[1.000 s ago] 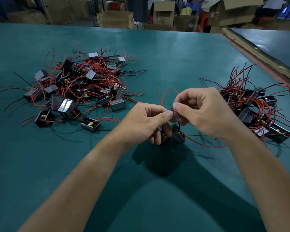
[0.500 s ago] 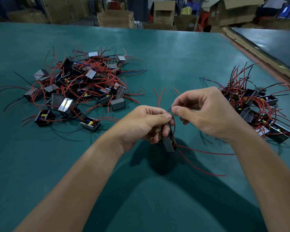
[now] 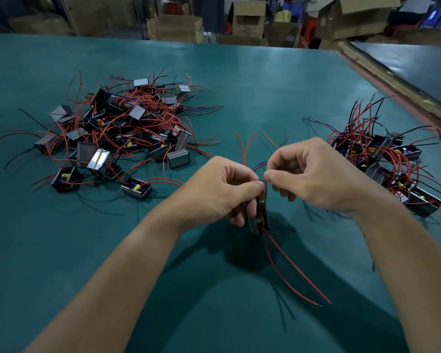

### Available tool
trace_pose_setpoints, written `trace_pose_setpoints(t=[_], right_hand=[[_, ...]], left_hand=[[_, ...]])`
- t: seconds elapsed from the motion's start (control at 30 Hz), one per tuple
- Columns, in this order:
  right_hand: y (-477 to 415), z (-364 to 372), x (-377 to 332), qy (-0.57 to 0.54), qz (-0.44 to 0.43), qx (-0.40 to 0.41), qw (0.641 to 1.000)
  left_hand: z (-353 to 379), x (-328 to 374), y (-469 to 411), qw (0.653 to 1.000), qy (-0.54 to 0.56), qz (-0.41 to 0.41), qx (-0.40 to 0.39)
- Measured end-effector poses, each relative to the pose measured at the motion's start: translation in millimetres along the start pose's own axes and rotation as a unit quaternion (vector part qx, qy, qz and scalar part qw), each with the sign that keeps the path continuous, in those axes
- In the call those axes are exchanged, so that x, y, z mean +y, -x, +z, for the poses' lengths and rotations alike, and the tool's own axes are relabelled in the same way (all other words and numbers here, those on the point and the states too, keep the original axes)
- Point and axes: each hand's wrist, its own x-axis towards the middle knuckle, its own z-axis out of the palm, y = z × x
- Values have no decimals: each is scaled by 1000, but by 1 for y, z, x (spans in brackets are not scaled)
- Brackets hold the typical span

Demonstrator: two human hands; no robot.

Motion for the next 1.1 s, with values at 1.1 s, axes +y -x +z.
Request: trace_pose_setpoints(t=[1.1], right_hand=[[-6, 8, 12, 64, -36, 34, 997]], left_hand=[[-2, -4, -5, 996, -45, 22, 74]])
